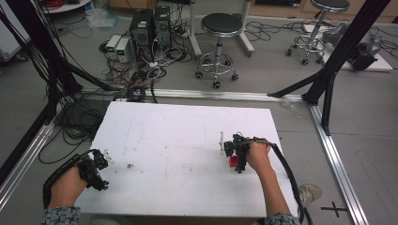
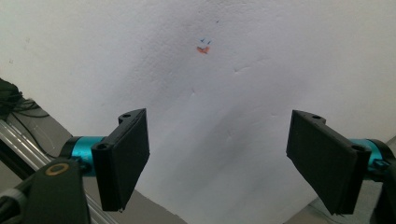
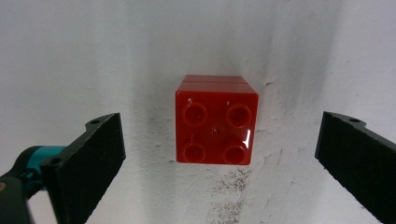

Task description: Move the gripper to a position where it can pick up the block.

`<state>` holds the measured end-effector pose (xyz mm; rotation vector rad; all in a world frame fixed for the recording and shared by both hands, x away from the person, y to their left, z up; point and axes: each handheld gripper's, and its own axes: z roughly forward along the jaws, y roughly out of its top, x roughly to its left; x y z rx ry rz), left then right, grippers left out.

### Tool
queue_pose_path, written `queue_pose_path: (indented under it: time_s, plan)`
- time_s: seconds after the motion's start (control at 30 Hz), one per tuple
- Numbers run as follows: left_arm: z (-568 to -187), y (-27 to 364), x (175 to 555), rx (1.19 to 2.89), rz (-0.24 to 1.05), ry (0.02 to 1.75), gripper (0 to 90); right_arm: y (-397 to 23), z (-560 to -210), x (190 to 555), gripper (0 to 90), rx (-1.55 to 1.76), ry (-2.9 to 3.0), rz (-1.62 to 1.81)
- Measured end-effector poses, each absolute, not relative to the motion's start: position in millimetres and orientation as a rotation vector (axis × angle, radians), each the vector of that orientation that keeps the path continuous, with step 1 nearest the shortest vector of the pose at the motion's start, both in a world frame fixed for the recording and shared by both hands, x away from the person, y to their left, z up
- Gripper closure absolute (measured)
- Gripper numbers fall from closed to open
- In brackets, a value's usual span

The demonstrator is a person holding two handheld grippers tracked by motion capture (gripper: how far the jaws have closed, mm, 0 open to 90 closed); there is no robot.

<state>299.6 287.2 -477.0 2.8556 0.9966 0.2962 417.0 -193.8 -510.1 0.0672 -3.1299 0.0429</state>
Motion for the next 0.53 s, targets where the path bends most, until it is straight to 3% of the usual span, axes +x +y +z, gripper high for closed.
queue_pose_path:
  time_s: [0.53]
  plan:
    - [-478.3, 287.7, 299.2, 2.831, 0.293, 1.011, 21.6, -192.4, -510.7, 415.5, 0.8, 0.042, -3.132, 0.038]
